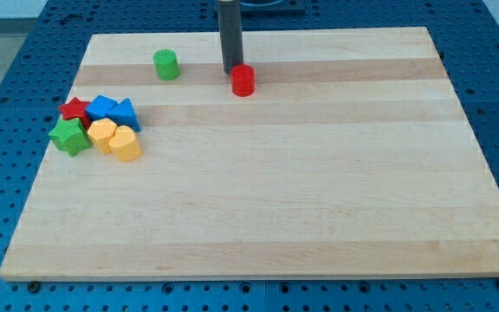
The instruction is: Push the red circle closer to the green circle
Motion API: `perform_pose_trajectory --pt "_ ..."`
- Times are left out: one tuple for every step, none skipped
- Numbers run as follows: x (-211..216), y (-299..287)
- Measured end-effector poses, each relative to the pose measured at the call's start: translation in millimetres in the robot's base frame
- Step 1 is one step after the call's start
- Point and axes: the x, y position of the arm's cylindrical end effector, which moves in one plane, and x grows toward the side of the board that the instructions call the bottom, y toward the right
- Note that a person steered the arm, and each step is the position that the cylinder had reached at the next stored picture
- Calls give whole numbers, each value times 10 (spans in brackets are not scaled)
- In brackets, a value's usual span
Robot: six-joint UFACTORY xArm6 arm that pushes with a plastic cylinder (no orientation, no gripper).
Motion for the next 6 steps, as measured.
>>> perform_pose_trajectory --pt "-70 0" --pt "-226 130" --pt "-276 508" --pt "-135 668" --pt "220 649" --pt "373 464"
